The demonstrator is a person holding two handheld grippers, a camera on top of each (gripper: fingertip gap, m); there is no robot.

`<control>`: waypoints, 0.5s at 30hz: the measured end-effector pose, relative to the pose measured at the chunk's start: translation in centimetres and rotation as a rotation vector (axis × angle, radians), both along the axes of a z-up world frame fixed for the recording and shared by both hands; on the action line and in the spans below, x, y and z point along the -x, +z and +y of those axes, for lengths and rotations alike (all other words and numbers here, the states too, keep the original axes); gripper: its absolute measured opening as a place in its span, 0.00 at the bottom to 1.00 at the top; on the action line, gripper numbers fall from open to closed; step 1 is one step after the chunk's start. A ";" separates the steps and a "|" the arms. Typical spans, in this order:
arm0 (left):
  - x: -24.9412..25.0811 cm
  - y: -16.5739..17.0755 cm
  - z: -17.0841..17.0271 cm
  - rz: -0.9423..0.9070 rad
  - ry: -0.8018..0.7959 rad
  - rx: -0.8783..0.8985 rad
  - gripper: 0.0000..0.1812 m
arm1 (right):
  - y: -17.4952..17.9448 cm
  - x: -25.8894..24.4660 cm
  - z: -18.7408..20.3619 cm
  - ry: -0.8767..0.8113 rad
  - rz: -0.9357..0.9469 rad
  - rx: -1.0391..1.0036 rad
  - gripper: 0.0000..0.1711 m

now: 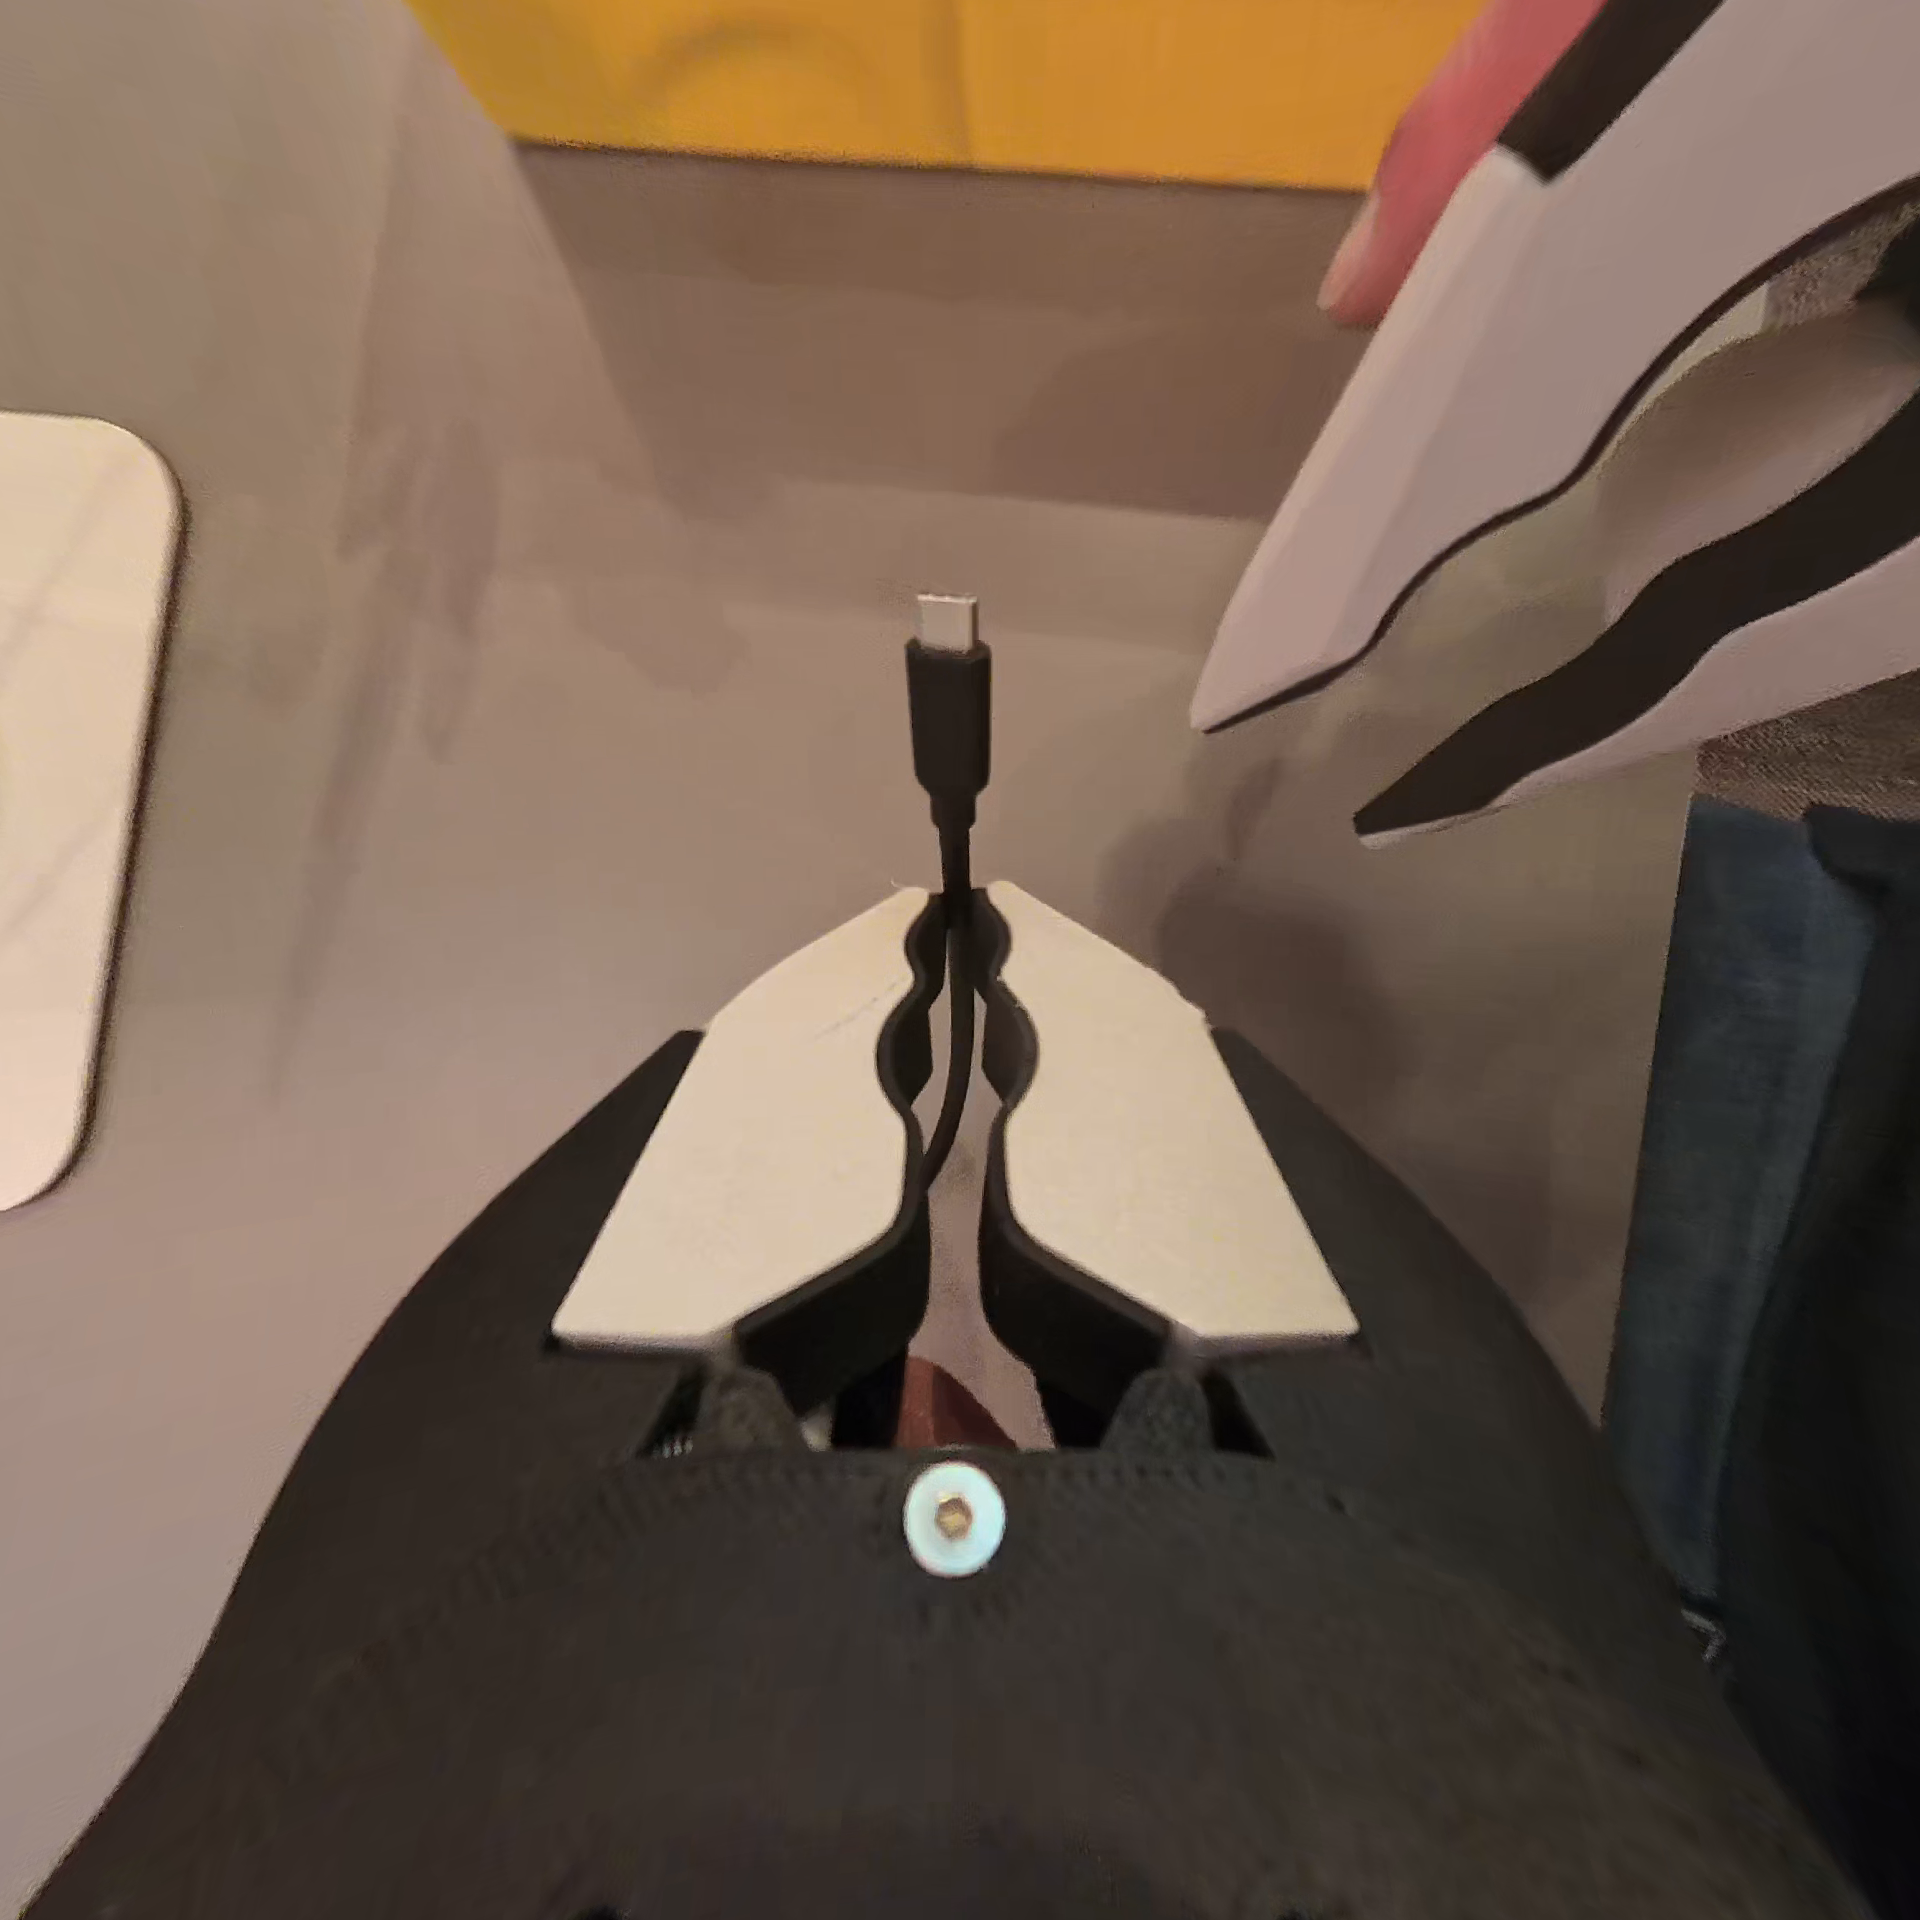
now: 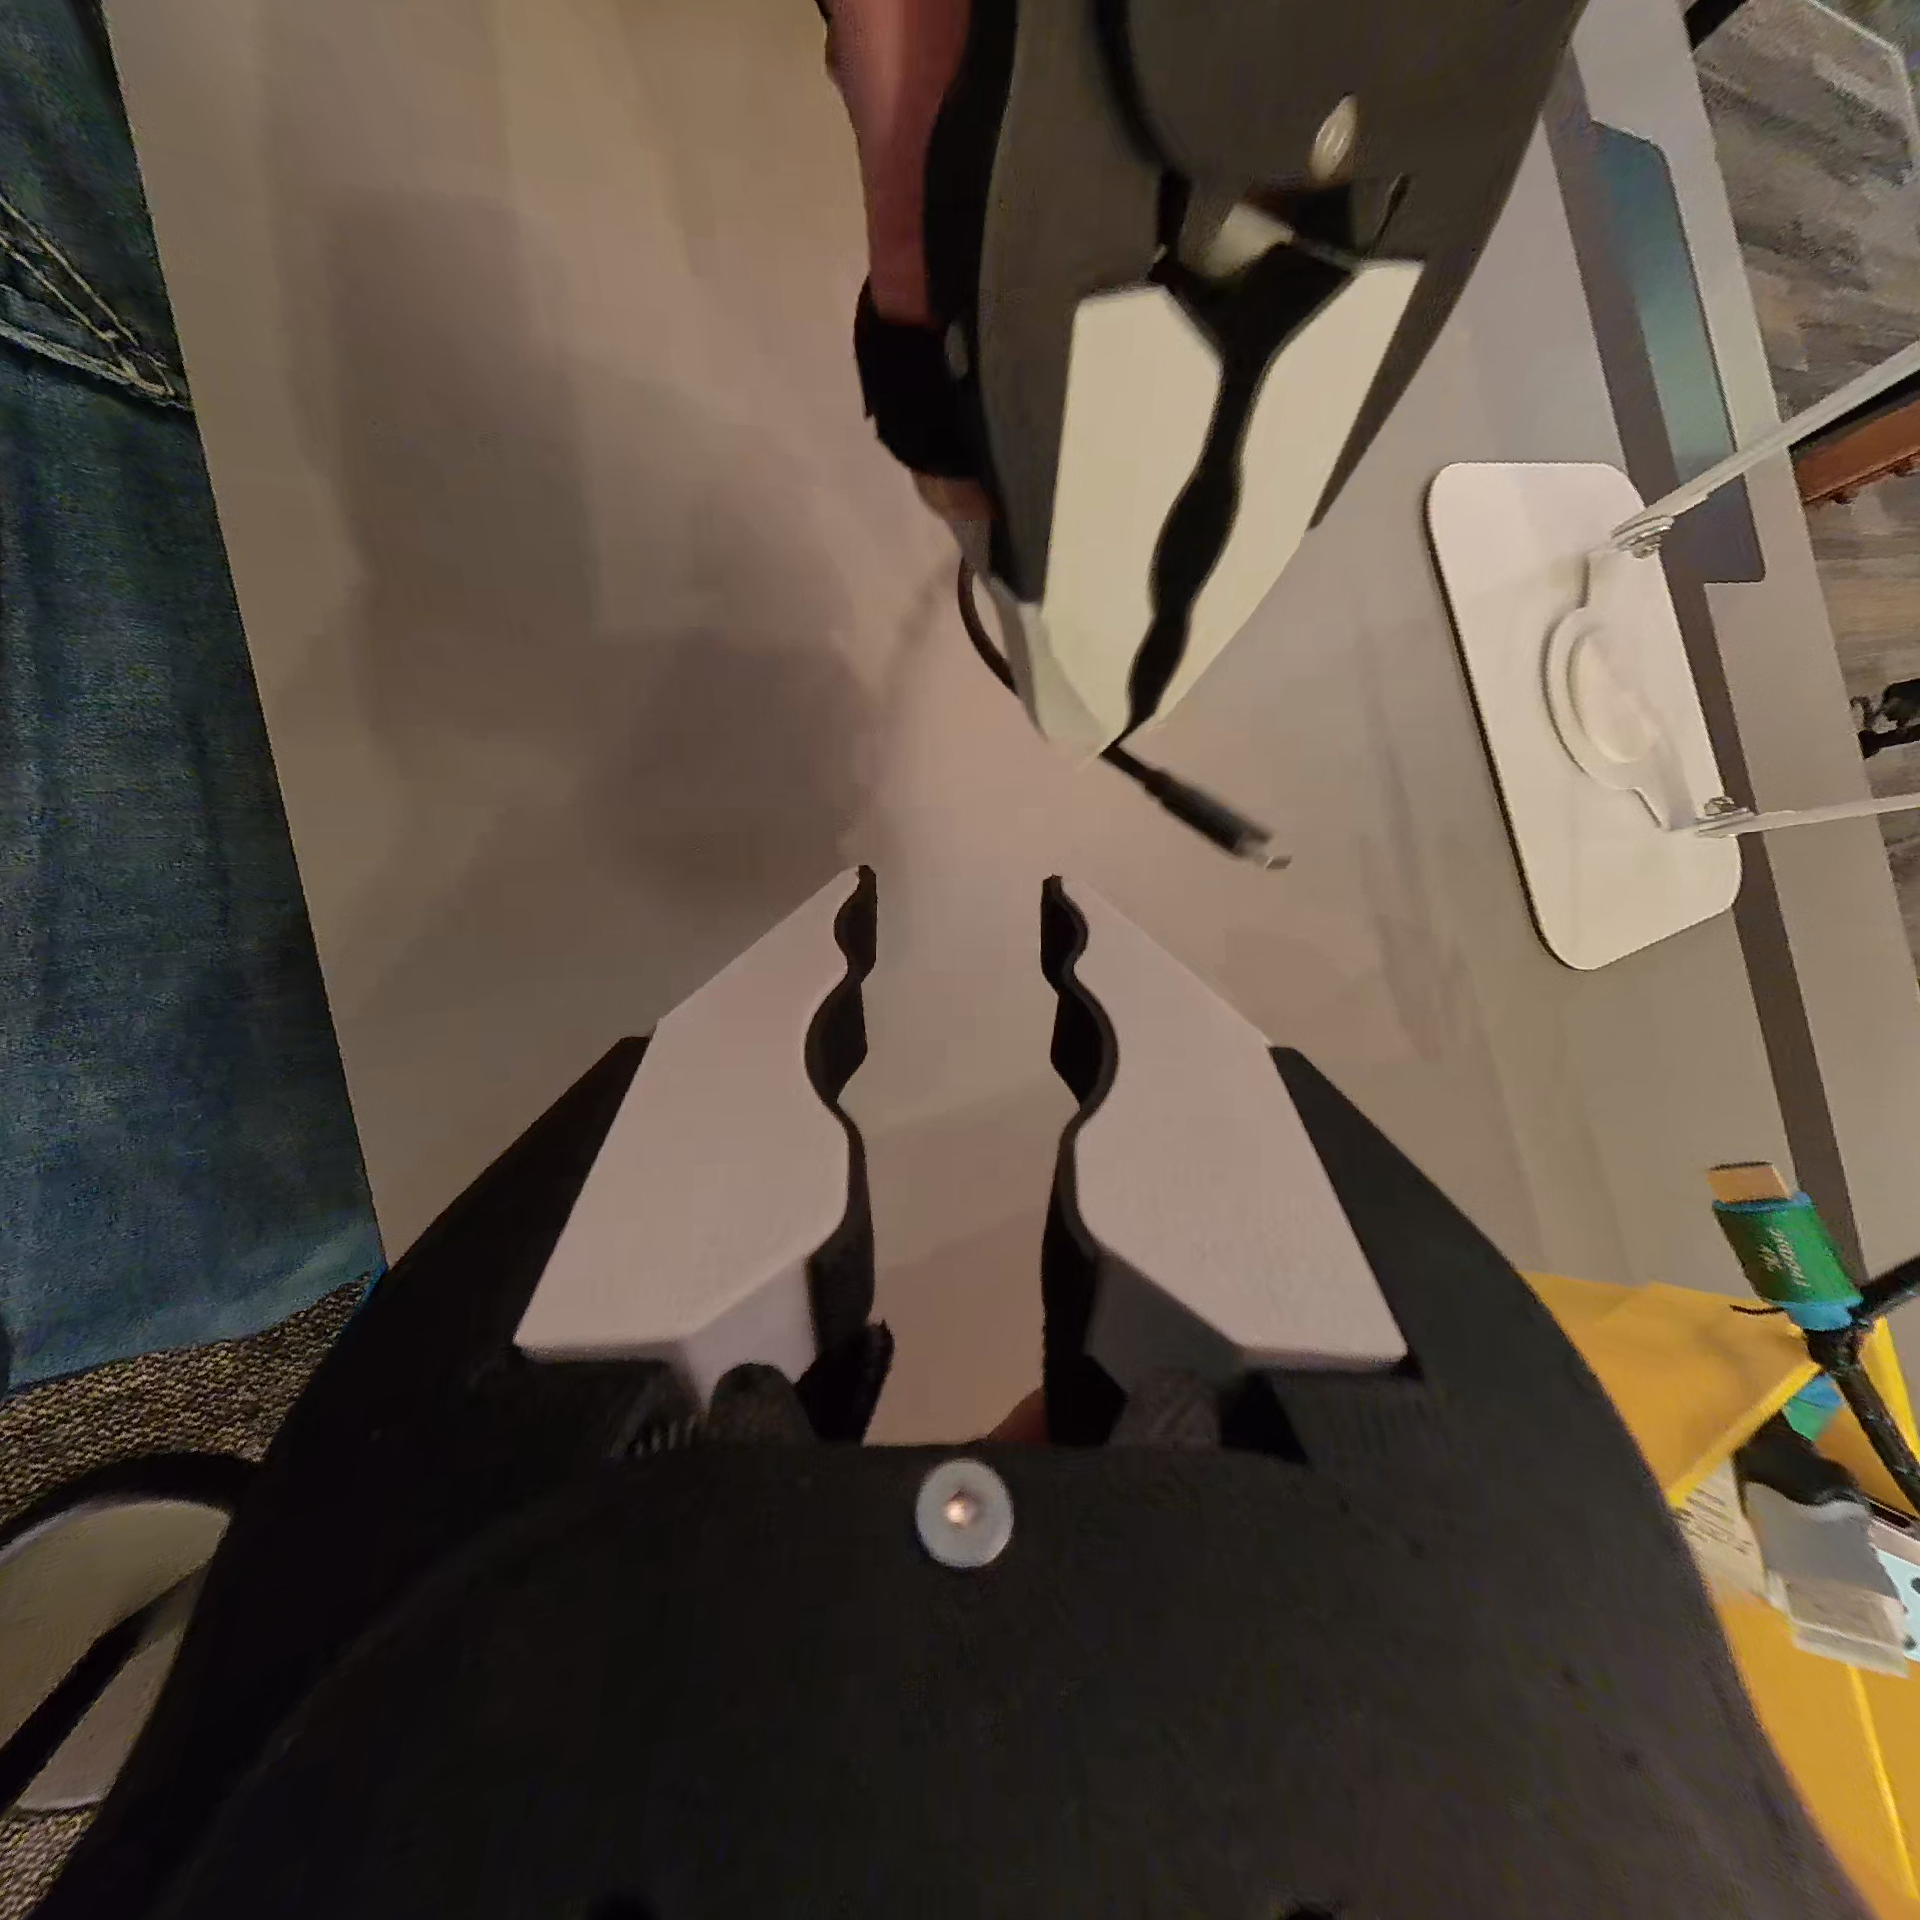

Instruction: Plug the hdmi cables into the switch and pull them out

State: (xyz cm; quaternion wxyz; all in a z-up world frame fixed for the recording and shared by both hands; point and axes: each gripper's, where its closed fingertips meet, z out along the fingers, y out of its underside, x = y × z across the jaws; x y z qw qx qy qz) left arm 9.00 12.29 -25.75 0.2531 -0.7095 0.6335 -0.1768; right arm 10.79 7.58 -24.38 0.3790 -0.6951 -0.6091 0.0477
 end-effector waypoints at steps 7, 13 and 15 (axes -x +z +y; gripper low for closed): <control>0.8 -0.9 -0.3 0.021 0.060 0.019 0.28 | -0.5 -0.1 -0.1 -0.004 -0.001 0.008 0.17; 9.1 8.7 2.1 -0.055 0.218 -0.213 0.26 | 0.2 -0.5 0.2 -0.019 0.035 -0.010 0.17; 15.1 10.7 2.9 0.017 0.318 -0.287 0.21 | 0.4 -0.4 0.3 -0.018 0.045 -0.016 0.17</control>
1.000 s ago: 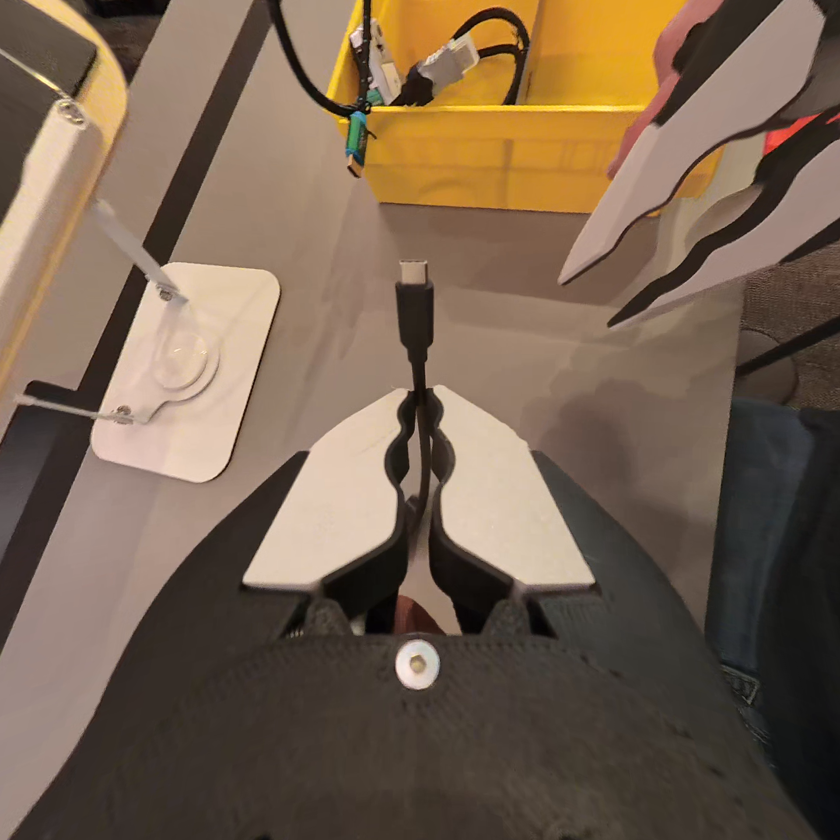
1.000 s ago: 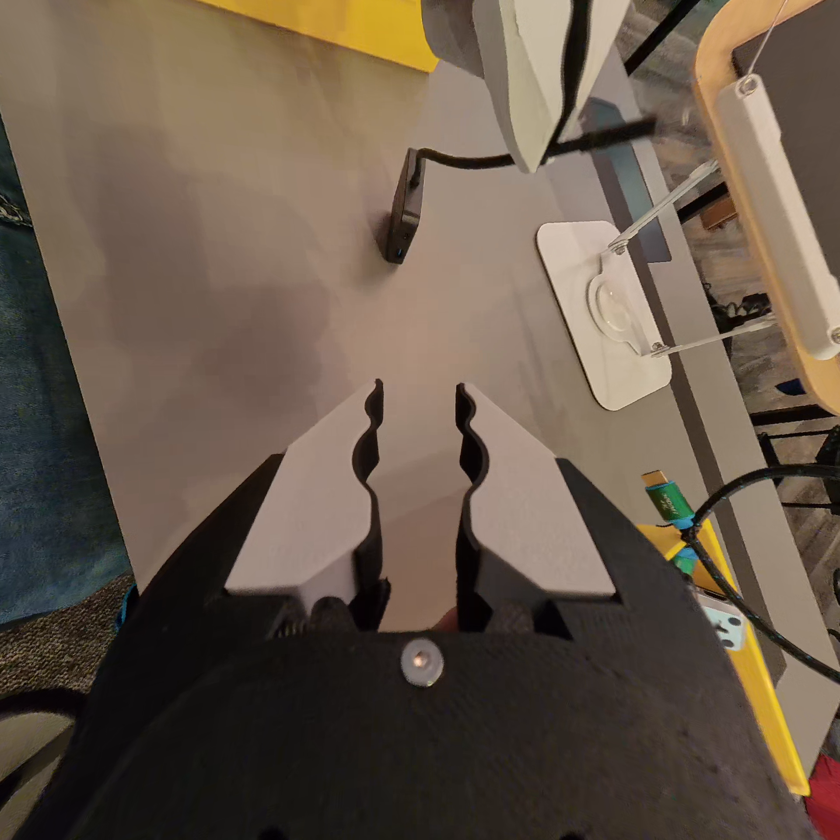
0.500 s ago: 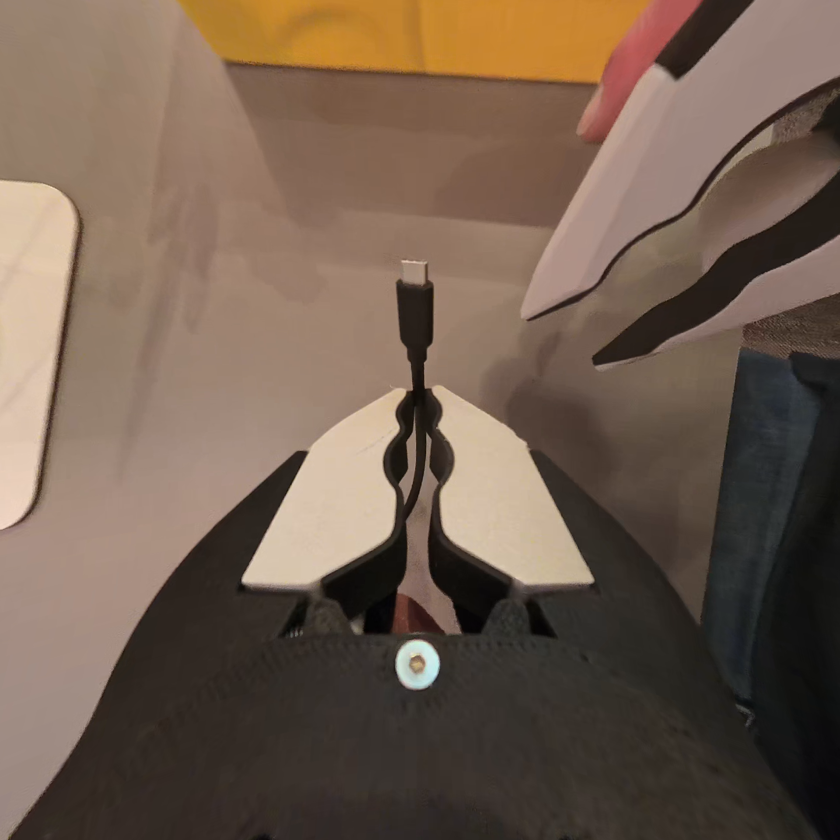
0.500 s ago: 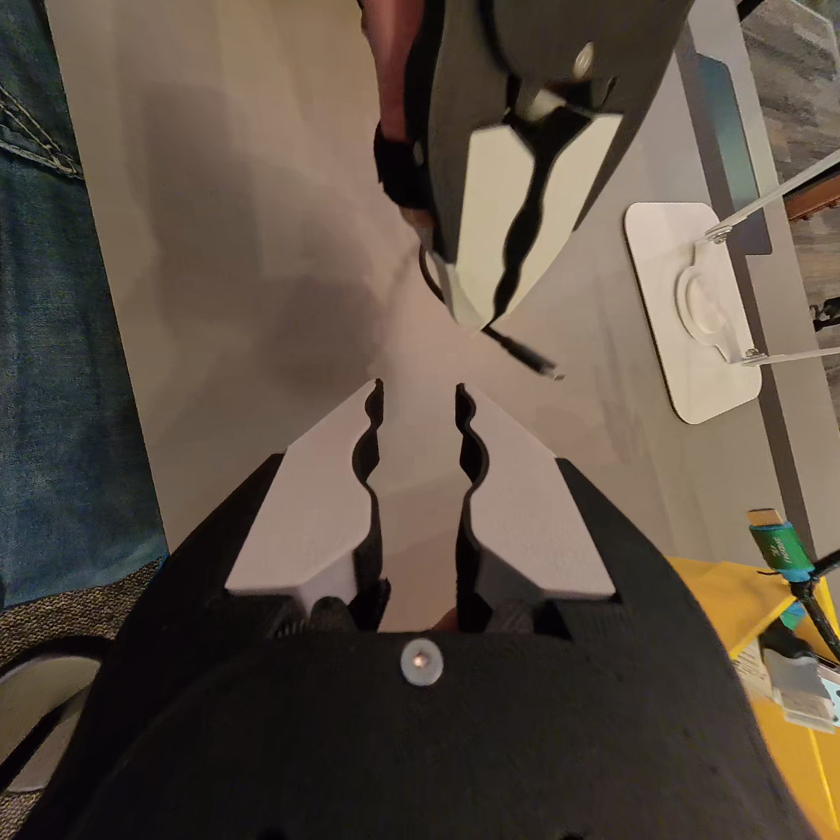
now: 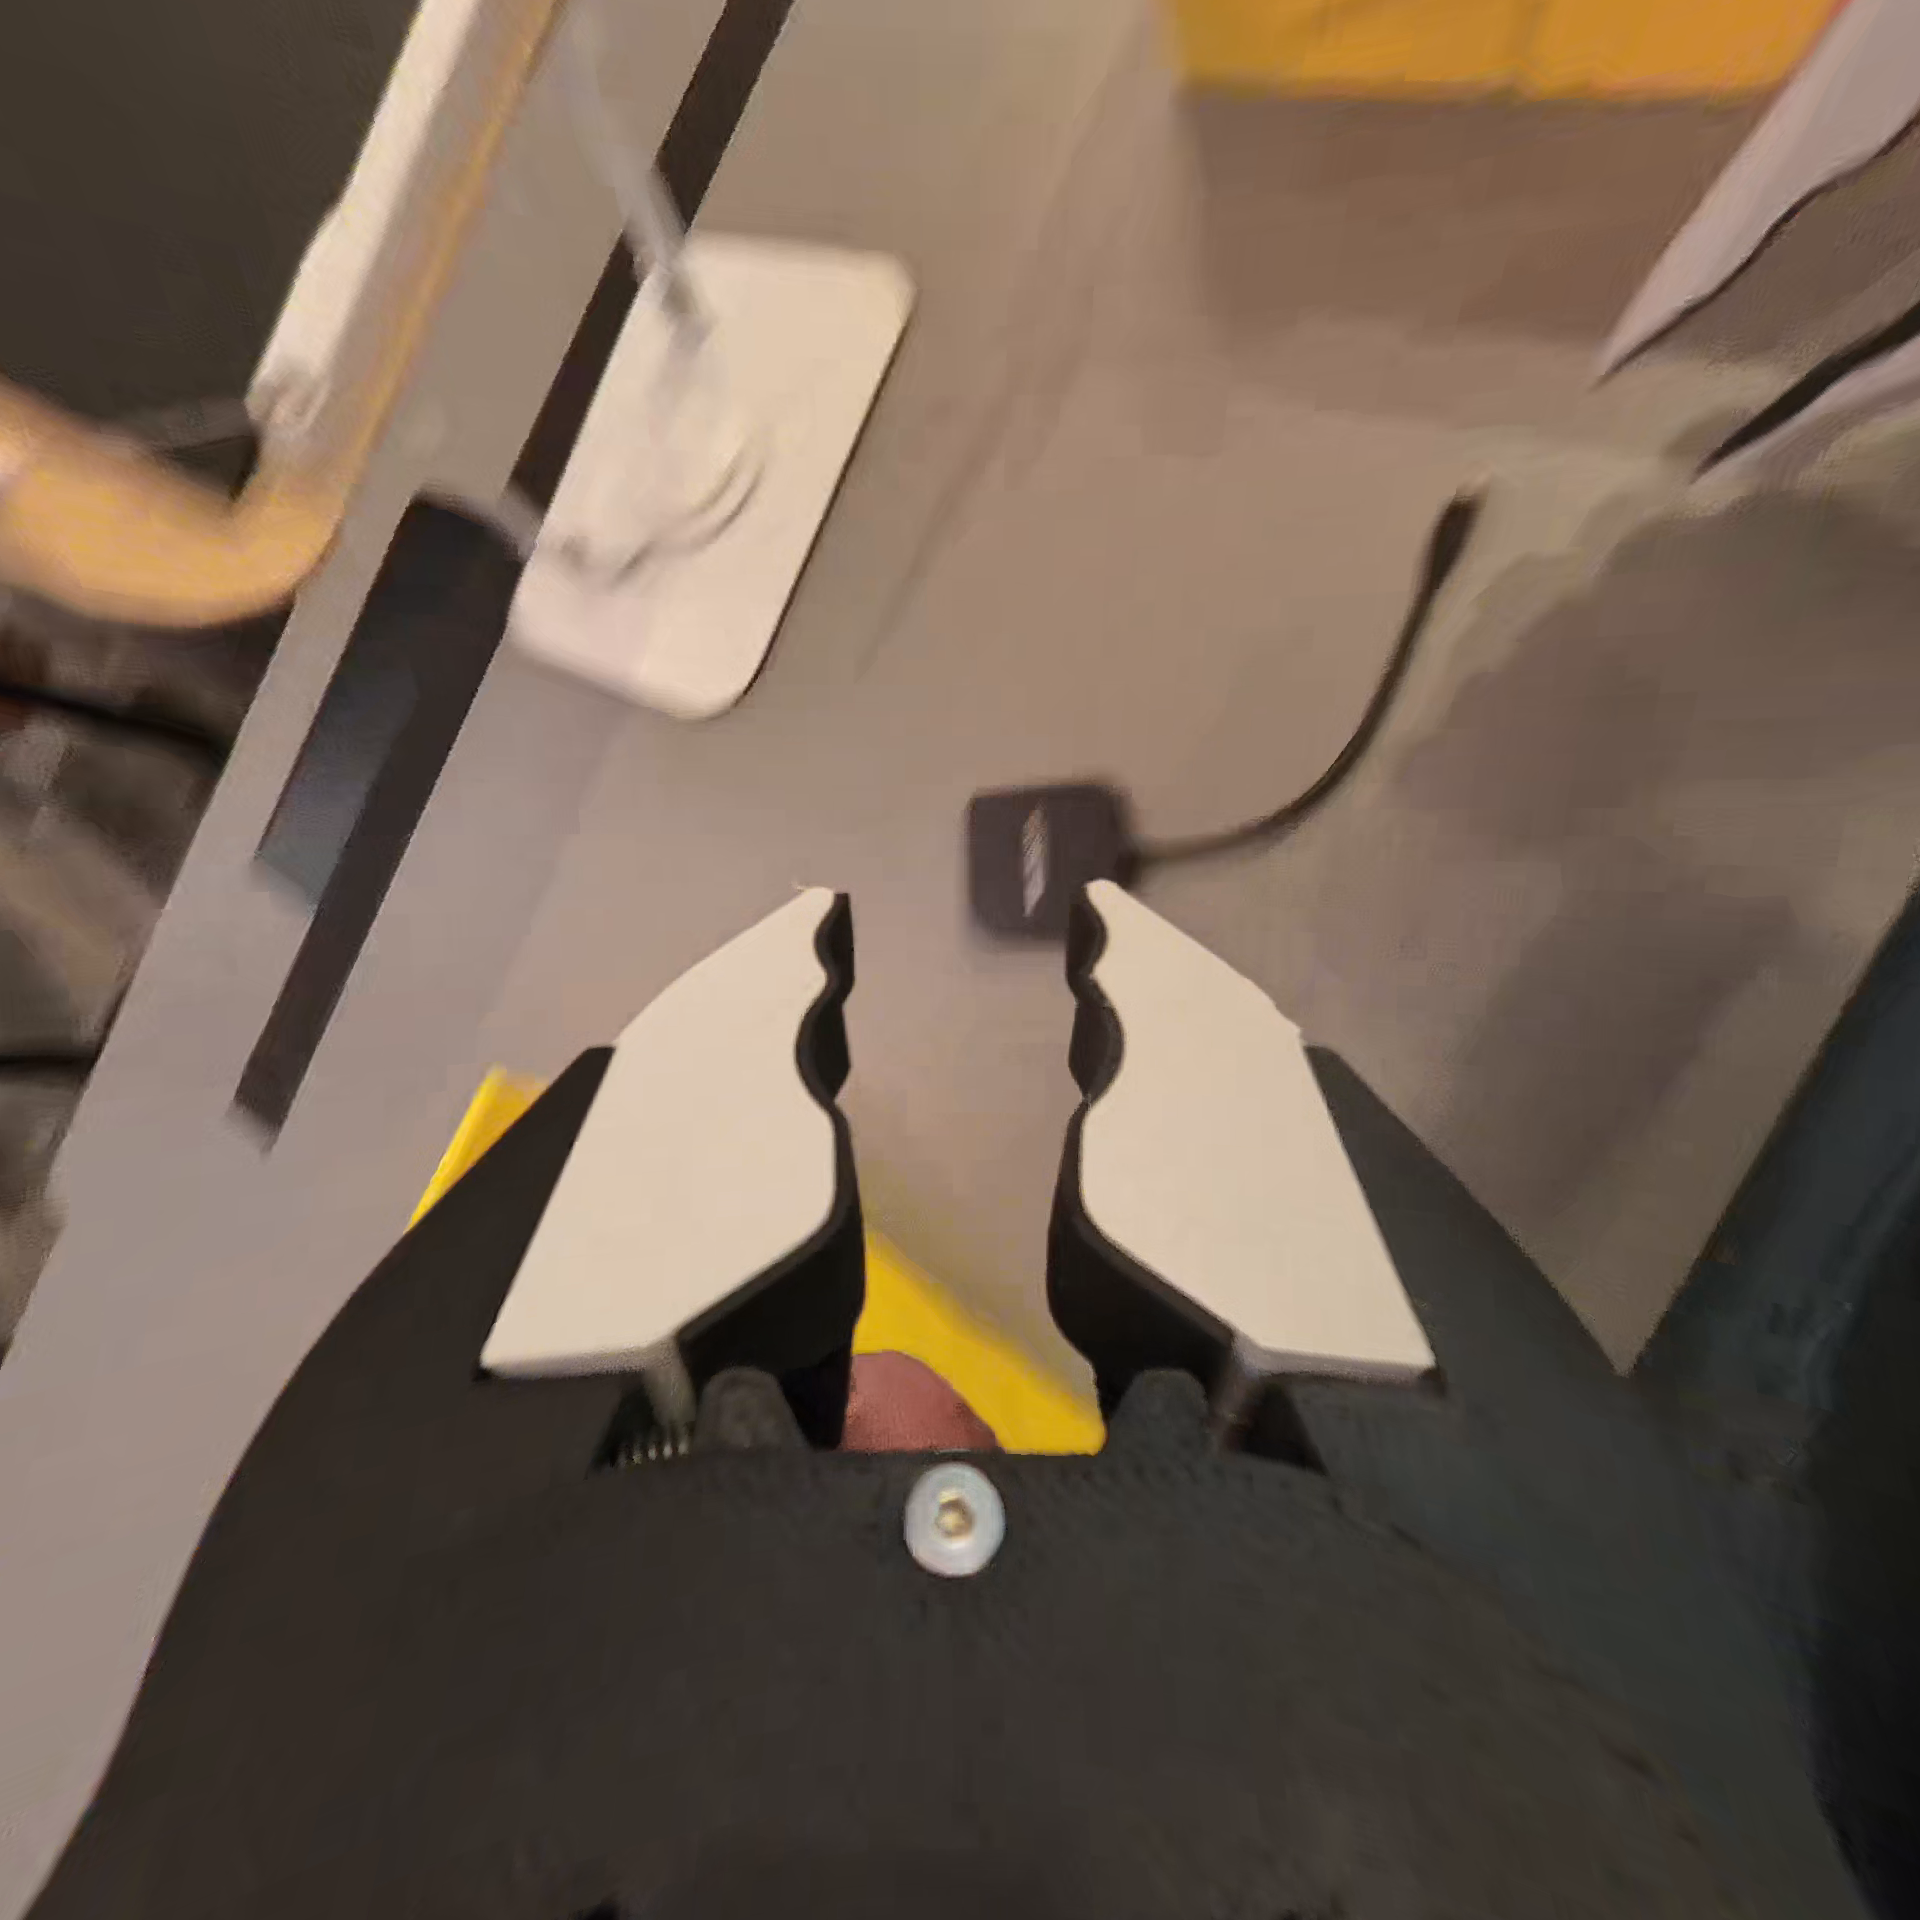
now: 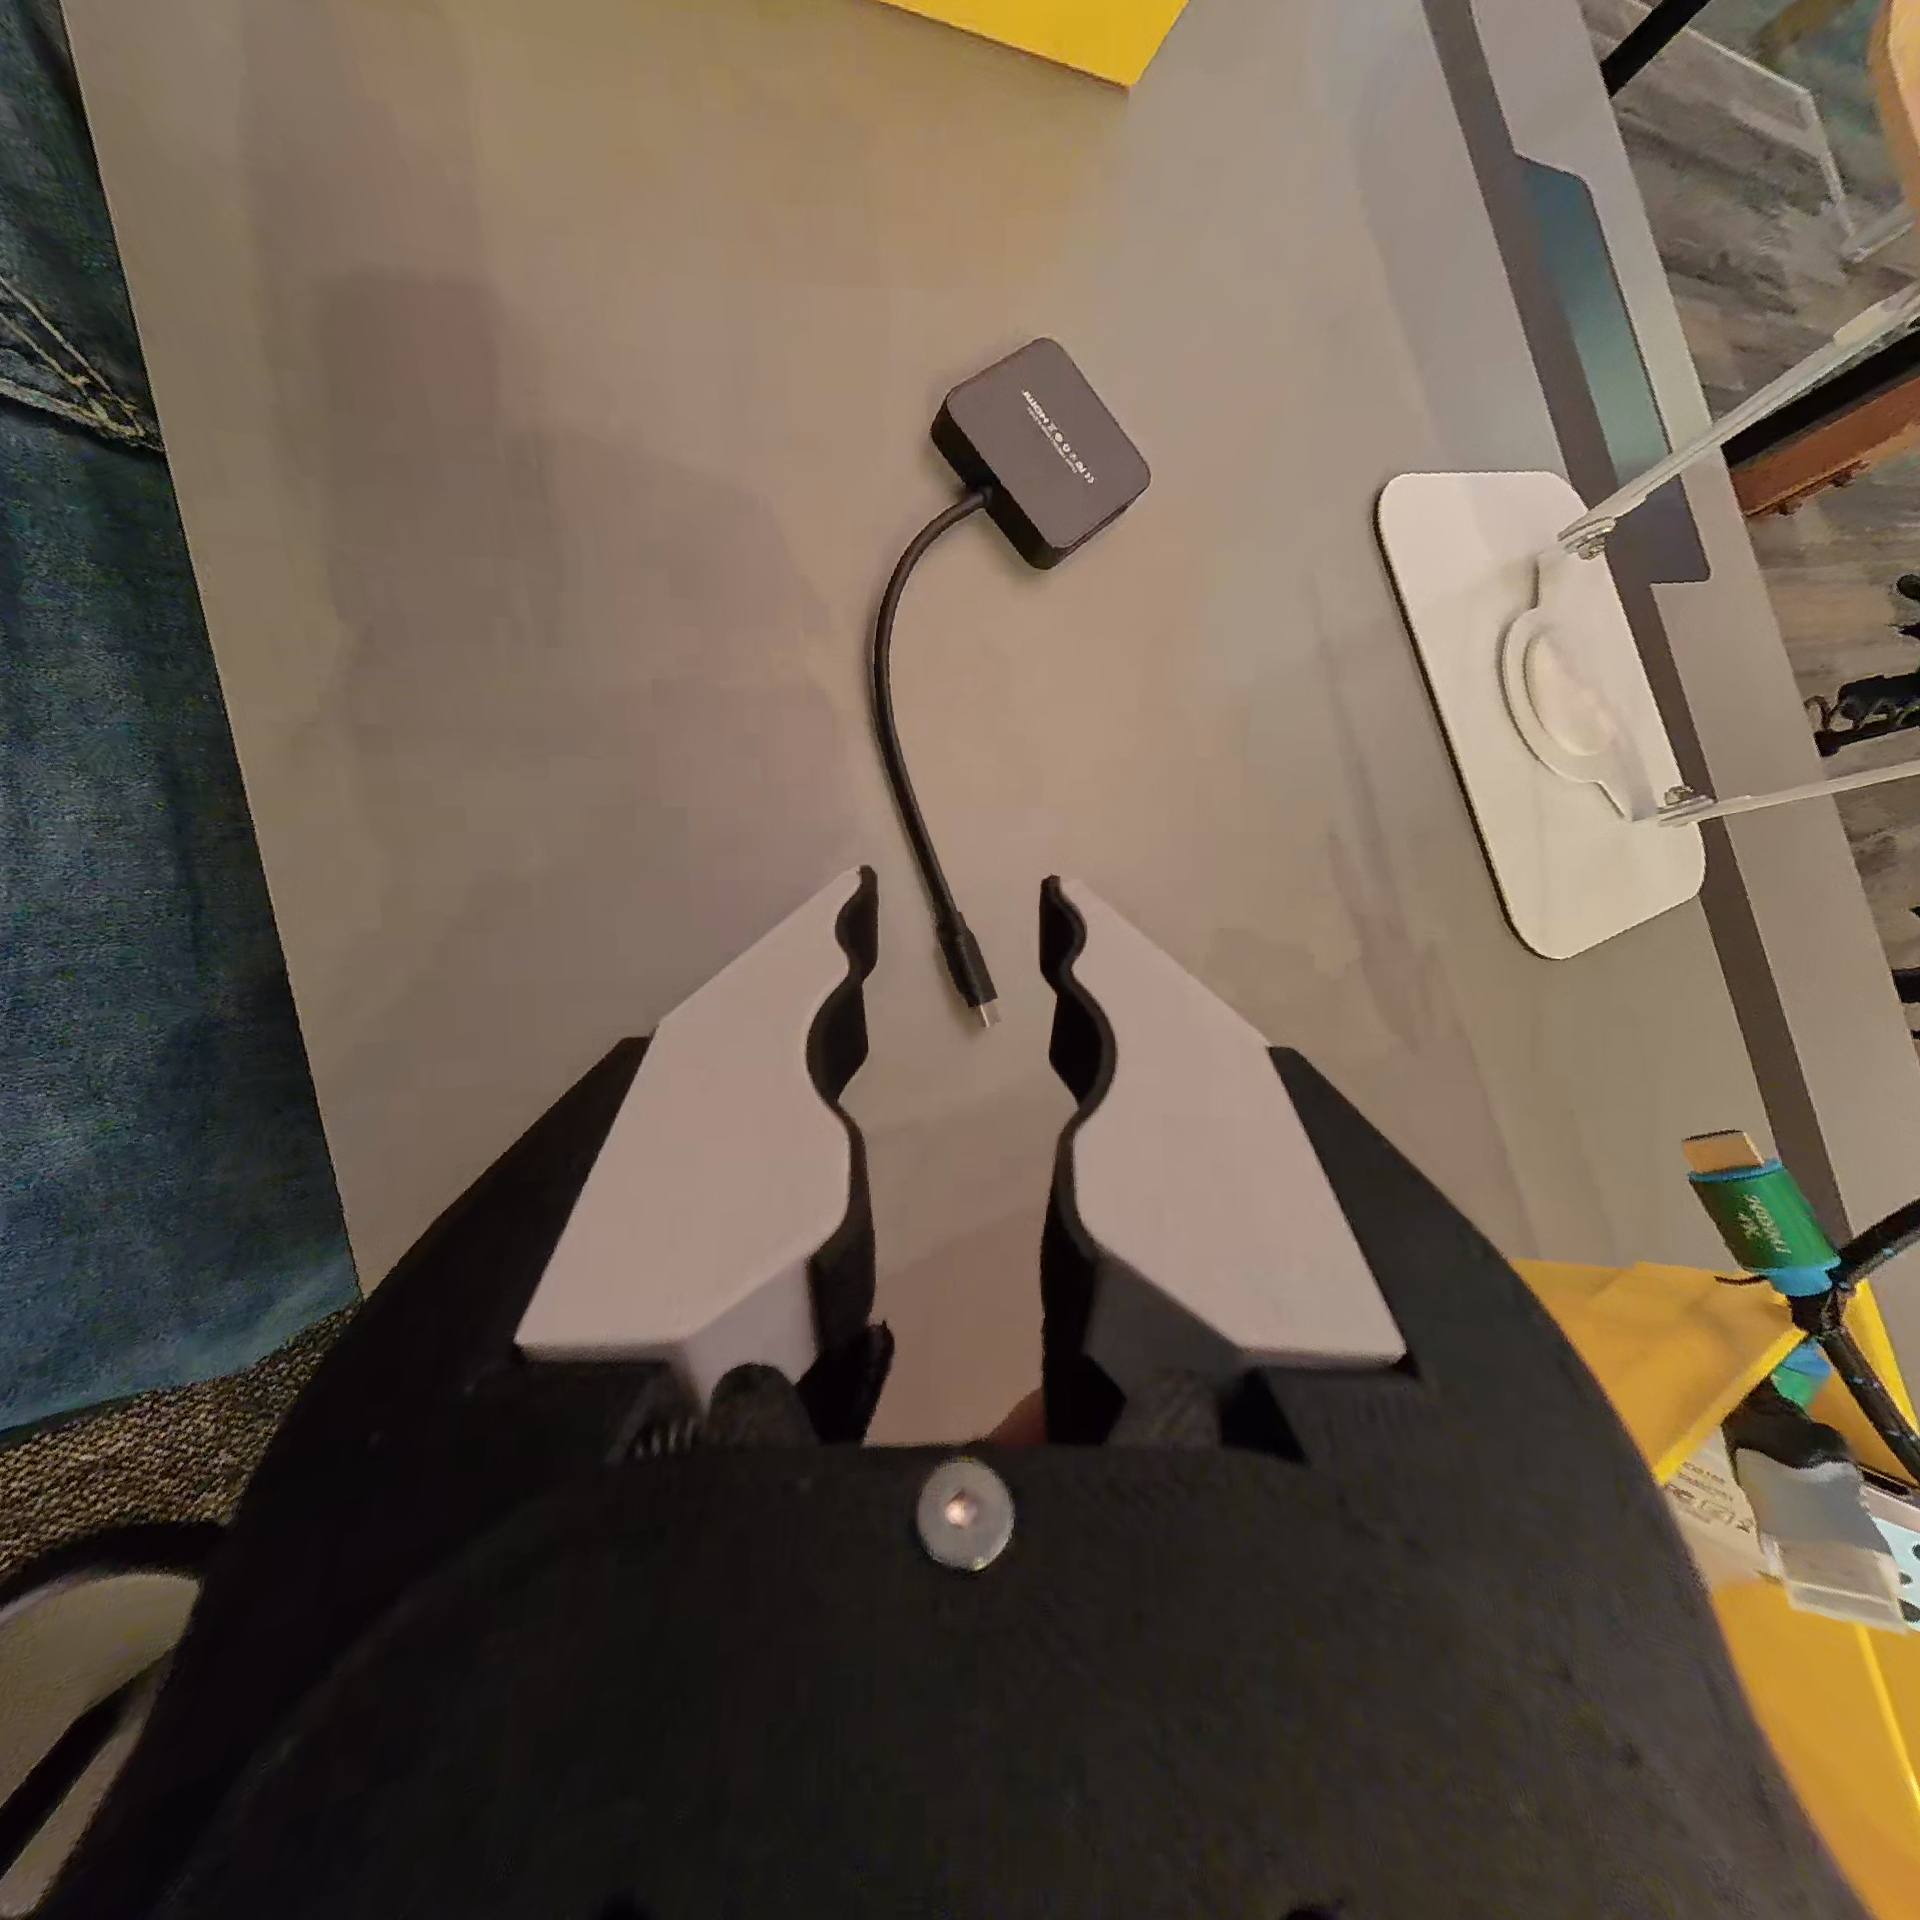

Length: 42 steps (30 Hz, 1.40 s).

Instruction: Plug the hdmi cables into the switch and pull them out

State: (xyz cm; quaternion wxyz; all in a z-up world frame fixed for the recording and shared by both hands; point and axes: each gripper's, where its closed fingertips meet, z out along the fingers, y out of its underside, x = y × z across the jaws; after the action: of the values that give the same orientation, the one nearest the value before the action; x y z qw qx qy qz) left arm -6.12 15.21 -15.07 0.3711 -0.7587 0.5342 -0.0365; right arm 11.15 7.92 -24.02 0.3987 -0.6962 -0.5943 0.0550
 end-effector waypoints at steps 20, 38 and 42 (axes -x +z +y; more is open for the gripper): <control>20.8 -13.8 0.3 0.567 0.122 -0.024 0.15 | -0.4 1.8 -0.1 0.034 -0.005 -0.008 0.17; 20.0 -9.5 0.7 0.496 0.031 -0.226 0.00 | -0.1 2.3 -0.2 0.052 0.016 -0.018 0.16; 19.1 -11.9 0.1 0.570 -0.093 -0.174 0.11 | -0.1 3.0 -0.4 0.065 0.019 -0.017 0.16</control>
State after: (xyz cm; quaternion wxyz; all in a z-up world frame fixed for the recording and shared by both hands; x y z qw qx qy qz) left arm -25.23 15.30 -26.94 0.2680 -0.6784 0.6521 0.2068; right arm 8.18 7.55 -24.12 0.4080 -0.6727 -0.6133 0.0694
